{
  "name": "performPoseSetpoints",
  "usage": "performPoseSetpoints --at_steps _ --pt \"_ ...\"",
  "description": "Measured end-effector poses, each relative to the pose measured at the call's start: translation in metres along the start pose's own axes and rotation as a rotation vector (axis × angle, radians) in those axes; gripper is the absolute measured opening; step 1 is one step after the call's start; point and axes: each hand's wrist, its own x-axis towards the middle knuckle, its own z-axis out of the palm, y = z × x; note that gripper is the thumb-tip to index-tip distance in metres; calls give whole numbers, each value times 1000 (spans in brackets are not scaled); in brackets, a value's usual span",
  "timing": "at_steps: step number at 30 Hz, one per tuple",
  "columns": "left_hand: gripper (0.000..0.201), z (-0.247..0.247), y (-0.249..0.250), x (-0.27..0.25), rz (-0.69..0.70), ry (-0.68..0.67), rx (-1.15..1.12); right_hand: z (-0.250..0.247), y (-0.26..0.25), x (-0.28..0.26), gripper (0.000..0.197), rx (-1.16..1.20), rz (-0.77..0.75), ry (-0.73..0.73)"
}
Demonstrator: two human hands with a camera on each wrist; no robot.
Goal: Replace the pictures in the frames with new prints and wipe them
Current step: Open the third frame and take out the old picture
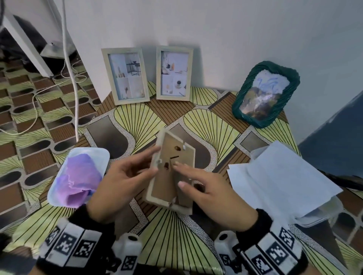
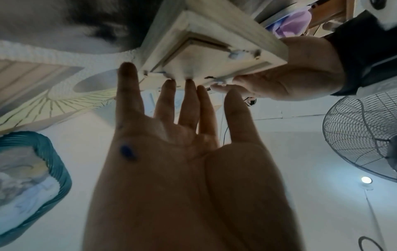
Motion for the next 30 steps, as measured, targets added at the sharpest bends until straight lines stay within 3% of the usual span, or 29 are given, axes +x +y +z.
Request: performPoseSetpoints --at_steps 2,5,7,11,16,18,21,24,30 --pt "39 -11 -4 -4 -43 41 108 4 0 1 51 -132 -1 -73" --pt "49 -20 -12 -11 -116 -18 221 6 2 2 55 -232 -21 -122" --pt "58 -21 -14 -17 -110 -60 288 7 3 1 52 -268 -18 -121" --pt "51 -25 -16 -24 -32 -29 407 8 4 -2 42 -278 -21 -119" --pt "43 -29 -11 -24 81 67 624 -8 1 4 32 -121 16 150" --pt "45 -29 -7 -19 167 75 753 -21 -1 7 29 -128 42 192" --pt "64 -29 -5 -6 210 -46 932 -33 -1 14 37 -315 98 133" --pt "68 -26 -8 7 162 -163 1089 -34 0 23 42 -536 146 5" --pt "68 -20 -10 23 34 -197 1381 -28 4 36 23 -719 152 -101"
